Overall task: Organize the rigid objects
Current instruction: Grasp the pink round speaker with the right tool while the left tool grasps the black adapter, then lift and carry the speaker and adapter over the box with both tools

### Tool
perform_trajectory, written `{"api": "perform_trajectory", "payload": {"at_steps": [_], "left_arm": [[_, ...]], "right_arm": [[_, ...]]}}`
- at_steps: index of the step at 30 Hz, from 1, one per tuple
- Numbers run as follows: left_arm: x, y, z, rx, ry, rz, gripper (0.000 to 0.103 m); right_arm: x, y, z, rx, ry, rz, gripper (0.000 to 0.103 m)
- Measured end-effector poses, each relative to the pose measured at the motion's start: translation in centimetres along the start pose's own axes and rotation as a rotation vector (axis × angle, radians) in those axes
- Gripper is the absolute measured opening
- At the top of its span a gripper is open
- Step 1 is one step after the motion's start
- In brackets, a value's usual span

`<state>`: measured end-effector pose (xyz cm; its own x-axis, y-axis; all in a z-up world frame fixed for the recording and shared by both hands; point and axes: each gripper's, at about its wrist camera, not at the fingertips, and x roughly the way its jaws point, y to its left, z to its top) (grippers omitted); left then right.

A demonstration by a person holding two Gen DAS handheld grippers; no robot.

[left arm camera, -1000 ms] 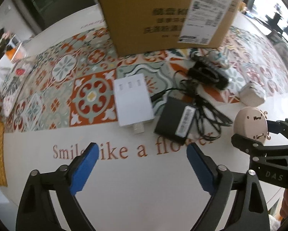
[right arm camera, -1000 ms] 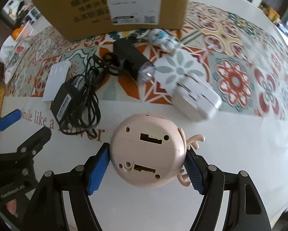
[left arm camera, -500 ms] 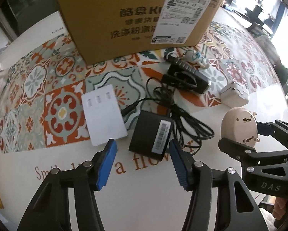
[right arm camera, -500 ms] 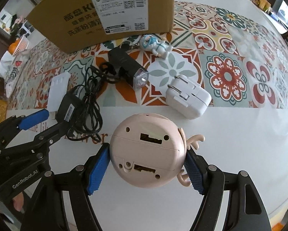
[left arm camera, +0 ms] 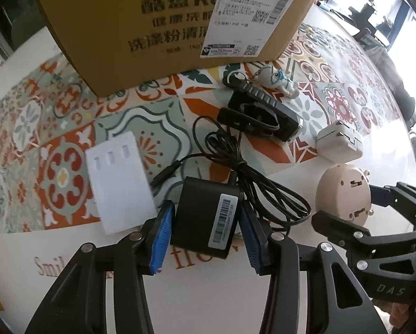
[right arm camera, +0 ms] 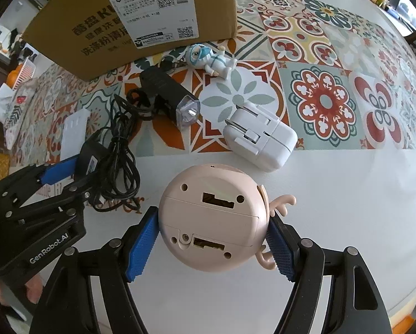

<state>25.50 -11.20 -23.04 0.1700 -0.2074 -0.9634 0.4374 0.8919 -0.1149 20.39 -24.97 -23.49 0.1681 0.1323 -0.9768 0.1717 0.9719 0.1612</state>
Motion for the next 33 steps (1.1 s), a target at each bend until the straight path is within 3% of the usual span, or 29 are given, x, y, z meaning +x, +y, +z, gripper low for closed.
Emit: {"api": "perform_trajectory", "payload": {"at_steps": [5,13,33], "left_arm": [[0.8,-0.4,0.3,-0.021,0.003,-0.054,0.044],[0.9,-1.7,-0.1,0.007,-0.027,-0.008,0.042],[-9.2,-0.9,-2.9,-0.088,-0.238,0.039,0.041]], "right_arm": [[0.1,-0.2,0.0,0.004,0.002,0.011,0.073],[-0.4,-0.6,-0.4,0.004,-0.011,0.002,0.073],[-8.6,2.2,-1.7,-0.097,-0.202,0.019,0.073]]}}
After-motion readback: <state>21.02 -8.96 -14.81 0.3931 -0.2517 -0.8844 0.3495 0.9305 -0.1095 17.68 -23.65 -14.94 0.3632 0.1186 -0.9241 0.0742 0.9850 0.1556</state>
